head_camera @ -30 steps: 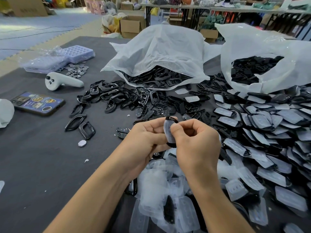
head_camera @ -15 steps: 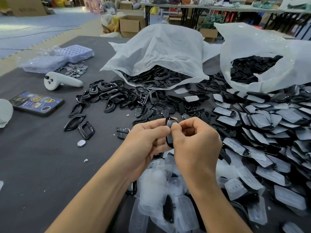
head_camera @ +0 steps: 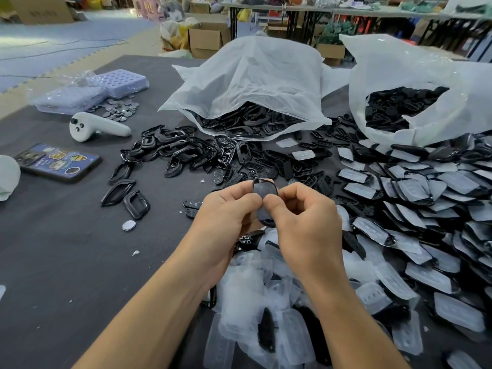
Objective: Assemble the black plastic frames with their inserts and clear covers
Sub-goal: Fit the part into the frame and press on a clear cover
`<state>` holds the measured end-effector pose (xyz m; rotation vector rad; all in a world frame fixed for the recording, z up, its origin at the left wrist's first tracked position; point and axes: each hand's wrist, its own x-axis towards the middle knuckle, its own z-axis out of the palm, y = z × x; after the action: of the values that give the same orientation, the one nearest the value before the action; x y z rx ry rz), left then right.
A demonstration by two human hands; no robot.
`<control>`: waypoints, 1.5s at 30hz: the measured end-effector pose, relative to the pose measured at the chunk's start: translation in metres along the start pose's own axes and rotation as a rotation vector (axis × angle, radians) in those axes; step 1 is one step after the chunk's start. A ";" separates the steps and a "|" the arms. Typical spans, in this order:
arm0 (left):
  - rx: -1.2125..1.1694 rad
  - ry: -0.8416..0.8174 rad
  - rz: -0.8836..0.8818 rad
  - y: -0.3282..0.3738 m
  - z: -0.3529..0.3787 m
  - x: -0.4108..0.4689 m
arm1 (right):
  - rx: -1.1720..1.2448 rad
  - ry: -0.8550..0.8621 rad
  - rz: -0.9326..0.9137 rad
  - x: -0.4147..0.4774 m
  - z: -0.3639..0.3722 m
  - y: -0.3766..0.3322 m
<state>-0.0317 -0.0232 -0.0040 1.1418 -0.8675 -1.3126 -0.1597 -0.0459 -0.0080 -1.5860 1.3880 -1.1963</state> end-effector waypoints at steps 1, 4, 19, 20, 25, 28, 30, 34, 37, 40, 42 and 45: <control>0.036 0.023 0.008 0.000 -0.001 0.001 | 0.009 -0.007 0.004 0.000 0.000 0.000; 0.131 0.094 0.047 0.002 -0.007 0.001 | 0.002 -0.025 0.019 0.001 0.001 0.001; 0.130 0.253 0.056 0.006 -0.010 0.004 | 0.095 -0.162 -0.005 -0.002 0.004 0.001; 0.127 0.230 0.040 0.007 -0.010 0.004 | 0.109 -0.171 0.005 -0.001 0.003 0.002; 0.192 0.187 0.053 0.015 -0.016 0.002 | 0.209 -0.217 0.055 0.004 -0.002 0.003; 0.180 0.257 0.072 0.013 -0.013 0.002 | 0.237 -0.212 0.062 0.004 -0.001 0.001; 0.159 0.284 0.077 0.010 -0.009 0.003 | 0.272 -0.163 0.076 0.004 -0.001 0.002; 0.089 0.194 -0.015 0.005 -0.007 0.003 | 0.319 -0.047 0.096 0.006 -0.002 0.004; 0.201 0.121 -0.023 0.008 -0.015 0.002 | 0.255 -0.047 0.061 0.009 -0.005 0.005; 0.330 0.111 0.000 0.012 -0.021 0.002 | 0.190 -0.070 0.021 0.010 -0.006 0.005; 0.352 0.133 0.010 0.012 -0.021 0.003 | 0.211 -0.081 0.023 0.009 -0.006 0.005; 0.332 0.175 0.025 0.011 -0.019 0.003 | 0.276 -0.104 0.045 0.007 -0.005 0.003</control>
<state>-0.0104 -0.0245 0.0017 1.4755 -0.9892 -1.0529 -0.1655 -0.0532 -0.0074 -1.3953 1.1329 -1.2039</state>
